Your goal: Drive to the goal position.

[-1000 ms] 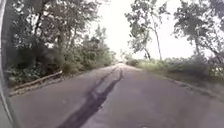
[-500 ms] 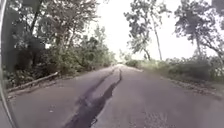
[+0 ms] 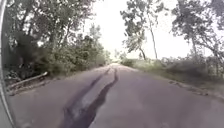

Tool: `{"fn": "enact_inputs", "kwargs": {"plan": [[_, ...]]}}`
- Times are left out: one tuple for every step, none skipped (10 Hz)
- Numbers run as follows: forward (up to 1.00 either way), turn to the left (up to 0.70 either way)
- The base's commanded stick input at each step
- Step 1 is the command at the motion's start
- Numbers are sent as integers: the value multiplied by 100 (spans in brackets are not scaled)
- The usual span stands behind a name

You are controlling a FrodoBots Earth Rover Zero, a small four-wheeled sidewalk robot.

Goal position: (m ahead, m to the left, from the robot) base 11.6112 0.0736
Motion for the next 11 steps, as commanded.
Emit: {"fn": "enact_inputs", "kwargs": {"plan": [[70, 0], [70, 0], [70, 0], [70, 0], [70, 0], [70, 0], [70, 0], [70, 0], [70, 0], [70, 0], [70, 0]]}}
